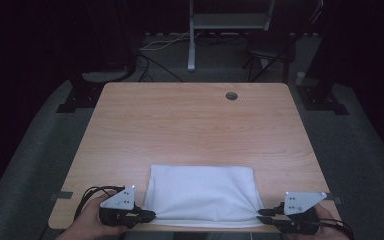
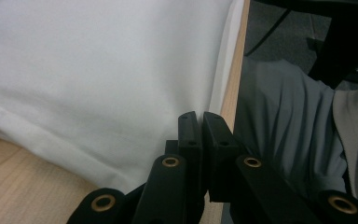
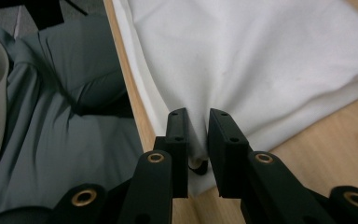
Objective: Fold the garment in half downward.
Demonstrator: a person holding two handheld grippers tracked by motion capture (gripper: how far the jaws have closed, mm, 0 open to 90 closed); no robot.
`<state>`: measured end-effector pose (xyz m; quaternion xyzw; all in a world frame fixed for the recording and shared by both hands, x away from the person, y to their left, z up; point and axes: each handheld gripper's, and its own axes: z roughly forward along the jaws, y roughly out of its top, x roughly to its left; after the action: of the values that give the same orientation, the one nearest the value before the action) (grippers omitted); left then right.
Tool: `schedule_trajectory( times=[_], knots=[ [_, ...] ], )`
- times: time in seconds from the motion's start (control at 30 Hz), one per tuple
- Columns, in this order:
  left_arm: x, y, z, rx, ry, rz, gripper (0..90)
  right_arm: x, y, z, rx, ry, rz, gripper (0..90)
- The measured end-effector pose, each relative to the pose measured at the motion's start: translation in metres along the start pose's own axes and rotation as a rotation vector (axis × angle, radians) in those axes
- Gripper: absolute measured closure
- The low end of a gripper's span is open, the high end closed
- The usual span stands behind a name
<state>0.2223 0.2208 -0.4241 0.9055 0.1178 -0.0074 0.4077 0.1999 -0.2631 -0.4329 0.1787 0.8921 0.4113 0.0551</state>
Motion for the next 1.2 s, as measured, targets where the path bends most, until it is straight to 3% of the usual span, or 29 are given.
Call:
schedule_trajectory(
  times=[0.1,0.2,0.3,0.4,0.57,0.7,0.83,1.2],
  knots=[
    [0.001,-0.001,-0.001,-0.009,-0.01,-0.004,82.5,0.0,-0.001,0.0,-0.001,0.003,0.0,76.7],
    [0.001,0.001,-0.005,-0.046,-0.007,-0.015,73.5,0.001,0.001,-0.004,-0.015,-0.008,-0.004,73.9],
    [0.002,0.007,-0.008,-0.112,0.036,-0.022,59.3,0.001,0.008,-0.012,-0.076,-0.032,-0.014,70.4],
    [0.0,0.017,-0.003,-0.146,0.063,-0.013,48.4,0.004,0.021,-0.009,-0.118,-0.011,-0.034,65.8],
    [-0.002,0.023,0.012,-0.125,0.032,0.003,47.6,0.01,0.033,0.012,-0.082,0.043,-0.057,63.1],
    [-0.001,0.019,0.016,-0.1,0.004,-0.01,51.6,0.009,0.032,0.024,-0.05,0.056,-0.049,62.9],
    [0.0,0.01,0.016,-0.069,-0.011,-0.04,53.6,0.006,0.025,0.027,-0.038,0.055,-0.024,62.9],
    [-0.001,0.003,0.021,-0.036,-0.038,-0.062,56.3,0.006,0.017,0.028,-0.01,0.067,0.004,62.8]
  ],
)
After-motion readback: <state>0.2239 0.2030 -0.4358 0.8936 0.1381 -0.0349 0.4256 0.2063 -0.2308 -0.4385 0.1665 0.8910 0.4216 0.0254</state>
